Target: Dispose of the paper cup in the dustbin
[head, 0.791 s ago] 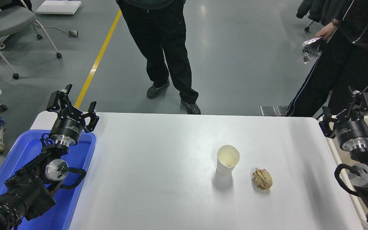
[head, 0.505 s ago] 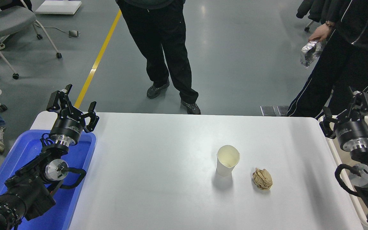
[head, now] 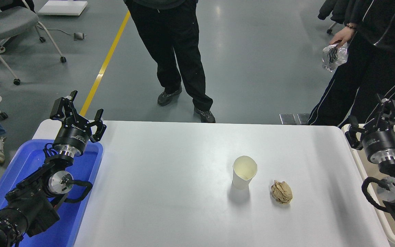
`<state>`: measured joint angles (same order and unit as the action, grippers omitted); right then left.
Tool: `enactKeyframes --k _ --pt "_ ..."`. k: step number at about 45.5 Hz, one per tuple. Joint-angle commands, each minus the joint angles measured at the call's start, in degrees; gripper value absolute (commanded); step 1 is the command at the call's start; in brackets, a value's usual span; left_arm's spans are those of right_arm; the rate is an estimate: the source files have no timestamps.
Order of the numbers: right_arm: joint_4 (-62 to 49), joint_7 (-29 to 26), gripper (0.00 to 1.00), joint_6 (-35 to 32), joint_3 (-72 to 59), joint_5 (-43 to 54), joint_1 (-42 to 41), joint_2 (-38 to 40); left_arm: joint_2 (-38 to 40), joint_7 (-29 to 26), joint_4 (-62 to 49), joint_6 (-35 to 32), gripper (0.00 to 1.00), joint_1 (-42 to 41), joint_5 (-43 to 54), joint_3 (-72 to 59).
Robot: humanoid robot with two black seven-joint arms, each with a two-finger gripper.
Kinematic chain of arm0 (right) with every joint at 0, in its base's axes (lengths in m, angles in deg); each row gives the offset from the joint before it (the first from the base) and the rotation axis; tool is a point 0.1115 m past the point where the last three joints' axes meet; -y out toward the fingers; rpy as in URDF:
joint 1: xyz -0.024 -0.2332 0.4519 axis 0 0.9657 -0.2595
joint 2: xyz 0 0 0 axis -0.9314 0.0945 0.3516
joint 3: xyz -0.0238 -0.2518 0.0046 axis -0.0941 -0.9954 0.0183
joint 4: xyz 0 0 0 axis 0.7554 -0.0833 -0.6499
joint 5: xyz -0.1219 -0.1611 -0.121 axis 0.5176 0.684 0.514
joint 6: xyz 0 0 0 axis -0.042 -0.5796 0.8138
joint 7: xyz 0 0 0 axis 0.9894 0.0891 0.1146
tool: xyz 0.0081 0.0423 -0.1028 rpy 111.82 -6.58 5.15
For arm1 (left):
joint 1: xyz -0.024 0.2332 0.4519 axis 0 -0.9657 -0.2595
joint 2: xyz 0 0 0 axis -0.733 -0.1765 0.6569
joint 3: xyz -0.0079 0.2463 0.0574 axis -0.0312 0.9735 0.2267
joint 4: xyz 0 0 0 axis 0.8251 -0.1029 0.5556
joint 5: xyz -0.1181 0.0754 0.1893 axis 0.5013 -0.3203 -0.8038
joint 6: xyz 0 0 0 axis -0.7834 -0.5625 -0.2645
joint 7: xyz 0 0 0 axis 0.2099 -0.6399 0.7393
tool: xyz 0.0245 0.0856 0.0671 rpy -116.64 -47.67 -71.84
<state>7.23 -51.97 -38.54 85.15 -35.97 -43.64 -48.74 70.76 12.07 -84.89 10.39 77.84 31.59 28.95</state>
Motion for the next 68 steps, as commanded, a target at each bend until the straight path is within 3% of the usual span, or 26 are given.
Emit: enactKeyframes --k 1,25,45,58,68 --pt "0.0 -0.1 1.0 0.0 -0.2 0.0 0.1 0.2 0.0 0.0 0.0 0.0 1.0 0.0 0.0 0.0" --pt "-0.3 -0.1 1.0 0.0 -1.6 0.4 -1.3 -0.2 0.0 0.0 0.0 0.0 1.0 0.0 0.0 0.0" --pt "-7.3 -0.4 1.0 0.7 -20.5 0.8 -18.7 2.4 0.0 0.0 0.0 0.0 1.0 0.0 0.0 0.0" --pt "-8.6 -0.4 1.0 0.0 -51.0 -0.1 -34.6 3.4 0.0 0.0 0.0 0.0 1.0 0.0 0.0 0.0" --pt "-8.2 -0.5 1.0 0.0 -84.1 0.2 -52.5 2.5 0.0 0.0 0.0 0.0 1.0 0.0 0.0 0.0"
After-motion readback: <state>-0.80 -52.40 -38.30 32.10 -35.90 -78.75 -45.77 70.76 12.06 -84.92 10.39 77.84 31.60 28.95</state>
